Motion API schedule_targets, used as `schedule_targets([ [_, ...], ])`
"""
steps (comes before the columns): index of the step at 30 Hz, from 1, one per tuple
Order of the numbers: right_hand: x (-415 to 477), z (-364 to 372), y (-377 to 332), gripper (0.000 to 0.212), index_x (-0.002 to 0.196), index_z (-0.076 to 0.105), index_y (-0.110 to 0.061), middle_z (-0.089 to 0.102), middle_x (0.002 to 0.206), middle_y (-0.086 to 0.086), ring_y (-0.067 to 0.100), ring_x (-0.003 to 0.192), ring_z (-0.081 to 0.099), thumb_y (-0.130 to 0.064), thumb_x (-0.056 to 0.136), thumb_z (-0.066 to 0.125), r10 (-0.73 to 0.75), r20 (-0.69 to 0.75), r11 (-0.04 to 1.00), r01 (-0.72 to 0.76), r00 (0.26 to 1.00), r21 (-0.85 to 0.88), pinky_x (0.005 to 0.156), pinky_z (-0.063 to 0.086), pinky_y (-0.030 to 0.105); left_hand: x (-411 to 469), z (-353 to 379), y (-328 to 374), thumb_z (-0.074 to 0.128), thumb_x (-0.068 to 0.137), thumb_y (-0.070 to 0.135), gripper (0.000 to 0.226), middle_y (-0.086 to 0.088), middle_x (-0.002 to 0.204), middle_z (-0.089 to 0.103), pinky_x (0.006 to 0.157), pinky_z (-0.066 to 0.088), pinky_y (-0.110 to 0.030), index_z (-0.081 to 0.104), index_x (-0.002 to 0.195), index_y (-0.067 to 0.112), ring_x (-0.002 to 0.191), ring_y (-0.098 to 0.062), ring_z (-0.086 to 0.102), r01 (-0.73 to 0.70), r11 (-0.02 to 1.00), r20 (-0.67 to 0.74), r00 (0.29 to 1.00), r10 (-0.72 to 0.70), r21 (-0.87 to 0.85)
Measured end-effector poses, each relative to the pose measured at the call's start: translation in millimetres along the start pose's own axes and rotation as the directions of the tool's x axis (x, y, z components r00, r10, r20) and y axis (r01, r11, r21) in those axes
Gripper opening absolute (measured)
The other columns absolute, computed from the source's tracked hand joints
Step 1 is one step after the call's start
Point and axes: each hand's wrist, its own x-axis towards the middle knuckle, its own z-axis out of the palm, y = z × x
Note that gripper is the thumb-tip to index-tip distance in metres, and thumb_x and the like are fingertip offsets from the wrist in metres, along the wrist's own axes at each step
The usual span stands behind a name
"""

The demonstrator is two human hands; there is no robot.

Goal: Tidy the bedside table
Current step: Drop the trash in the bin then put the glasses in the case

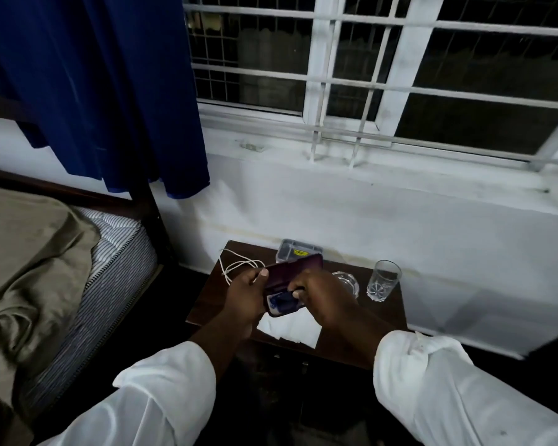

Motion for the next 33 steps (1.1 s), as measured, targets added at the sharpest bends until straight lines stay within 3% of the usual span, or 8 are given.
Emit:
schedule_targets([
  [5,-14.2,-5.4,1.9,0.011,0.089,0.071,-0.021,0.061,0.08,-0.009,0.012,0.076,0.059,-0.015,0.089,0.062,0.019,-0.021,1.0,-0.018,1.0,0.014,0.066,0.034,0.023,-13.1,6.6,7.4,0.051,0.106,0.022,0.035,-0.029,0.109,0.068,0.078,0.059,-0.047,0.062,0.125,-0.006,0.097,-0.04,0.068,0.02,1.0,0.048,0.999,-0.021,0.011],
  [10,-30.2,-10.2,6.2,0.019,0.103,0.072,-0.021,0.07,0.099,-0.004,0.013,0.091,0.065,-0.013,0.087,0.066,0.042,-0.173,0.988,-0.015,0.984,0.154,0.075,0.045,0.025,-19.5,6.1,8.0,0.051,0.106,0.026,0.031,-0.018,0.103,0.073,0.057,0.061,-0.033,0.064,0.122,0.003,0.08,-0.027,0.073,0.083,0.996,0.079,0.994,-0.081,-0.027],
  [15,-57.9,-15.3,32.4,0.014,0.102,0.071,-0.02,0.07,0.102,-0.002,0.015,0.093,0.066,-0.014,0.091,0.065,0.316,-0.525,0.932,-0.154,0.791,0.329,0.084,0.053,0.032,-16.0,3.4,3.7,0.051,0.106,0.027,0.032,-0.024,0.113,0.072,0.056,0.059,-0.032,0.063,0.125,0.004,0.086,-0.03,0.072,0.121,0.992,0.097,0.988,-0.118,-0.023],
  [17,-61.3,-13.5,43.5,0.019,0.109,0.068,-0.015,0.071,0.111,0.005,0.022,0.101,0.067,-0.013,0.09,0.067,0.58,-0.418,0.782,-0.334,0.7,0.526,0.094,0.053,0.04,-14.5,4.8,-0.1,0.051,0.106,0.029,0.031,-0.025,0.117,0.071,0.057,0.059,-0.033,0.063,0.124,0.006,0.089,-0.033,0.071,0.132,0.991,0.1,0.987,-0.129,-0.019],
  [19,-62.6,-11.0,52.3,0.02,0.114,0.065,-0.014,0.068,0.119,0.012,0.026,0.104,0.065,-0.018,0.094,0.065,0.755,-0.112,0.462,-0.403,0.646,0.79,0.095,0.055,0.045,-14.4,7.1,-3.7,0.052,0.105,0.029,0.03,-0.022,0.112,0.071,0.054,0.058,-0.031,0.064,0.123,0.008,0.084,-0.03,0.072,0.143,0.989,0.113,0.984,-0.138,-0.035],
  [22,-67.9,-3.9,58.9,0.022,0.121,0.06,-0.019,0.066,0.122,0.009,0.031,0.104,0.069,-0.024,0.099,0.06,0.658,0.262,0.055,-0.392,0.706,0.918,0.086,0.059,0.042,-14.3,8.1,-8.0,0.053,0.105,0.029,0.026,-0.015,0.106,0.072,0.052,0.057,-0.029,0.065,0.119,0.011,0.079,-0.026,0.071,0.163,0.985,0.124,0.98,-0.156,-0.056],
  [26,-69.2,7.9,64.2,0.022,0.121,0.064,-0.015,0.069,0.122,0.012,0.034,0.105,0.071,-0.015,0.1,0.057,0.582,0.326,-0.068,-0.355,0.745,0.932,0.085,0.061,0.043,-14.9,7.3,-14.5,0.052,0.105,0.03,0.022,-0.012,0.103,0.072,0.054,0.058,-0.03,0.067,0.112,0.016,0.076,-0.023,0.072,0.191,0.981,0.152,0.971,-0.183,-0.042],
  [33,-68.2,15.6,60.2,0.026,0.124,0.064,-0.004,0.067,0.125,0.02,0.034,0.113,0.066,-0.004,0.101,0.052,0.575,0.331,-0.07,-0.359,0.748,0.931,0.089,0.058,0.041,-10.7,3.6,-19.8,0.061,0.099,0.039,0.024,-0.011,0.123,0.072,0.069,0.062,-0.04,0.067,0.116,0.024,0.099,-0.03,0.074,0.26,0.965,0.264,0.929,-0.261,0.037],
])
